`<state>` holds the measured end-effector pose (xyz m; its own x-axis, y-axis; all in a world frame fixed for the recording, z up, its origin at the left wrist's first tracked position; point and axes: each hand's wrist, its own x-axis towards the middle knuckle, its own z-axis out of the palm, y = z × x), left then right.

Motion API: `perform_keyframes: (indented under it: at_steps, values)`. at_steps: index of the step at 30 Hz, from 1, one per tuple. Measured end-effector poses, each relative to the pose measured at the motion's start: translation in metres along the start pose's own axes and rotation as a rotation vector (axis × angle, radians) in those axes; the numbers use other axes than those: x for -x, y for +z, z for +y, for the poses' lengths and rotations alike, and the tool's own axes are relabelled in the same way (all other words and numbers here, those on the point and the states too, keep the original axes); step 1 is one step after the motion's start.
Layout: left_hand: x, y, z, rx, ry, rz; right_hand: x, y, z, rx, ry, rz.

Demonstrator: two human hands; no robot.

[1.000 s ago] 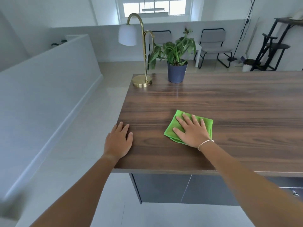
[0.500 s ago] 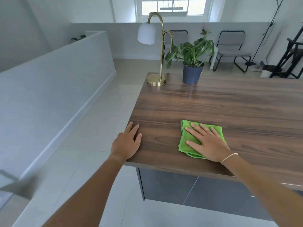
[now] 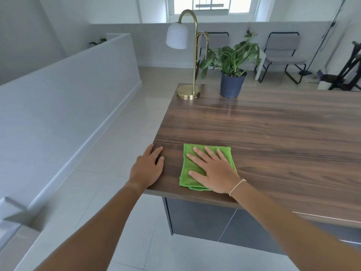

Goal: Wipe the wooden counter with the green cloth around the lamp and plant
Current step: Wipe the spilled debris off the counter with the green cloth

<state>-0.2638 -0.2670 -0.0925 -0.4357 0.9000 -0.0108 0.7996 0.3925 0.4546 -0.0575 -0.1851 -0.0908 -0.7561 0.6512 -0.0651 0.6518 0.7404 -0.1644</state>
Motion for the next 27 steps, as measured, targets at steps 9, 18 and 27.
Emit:
perform_keyframes:
  at_steps: [9,18,27]
  values:
    - [-0.039,0.02,0.054,-0.244,0.099,-0.033,0.082,-0.007,0.081,-0.028,0.179,0.058]
    - [-0.049,0.059,0.123,-0.195,0.253,-0.071,0.166,-0.024,0.213,-0.016,0.538,0.083]
    - [-0.054,0.073,0.148,-0.199,0.229,-0.067,0.213,-0.035,0.302,0.044,0.533,0.048]
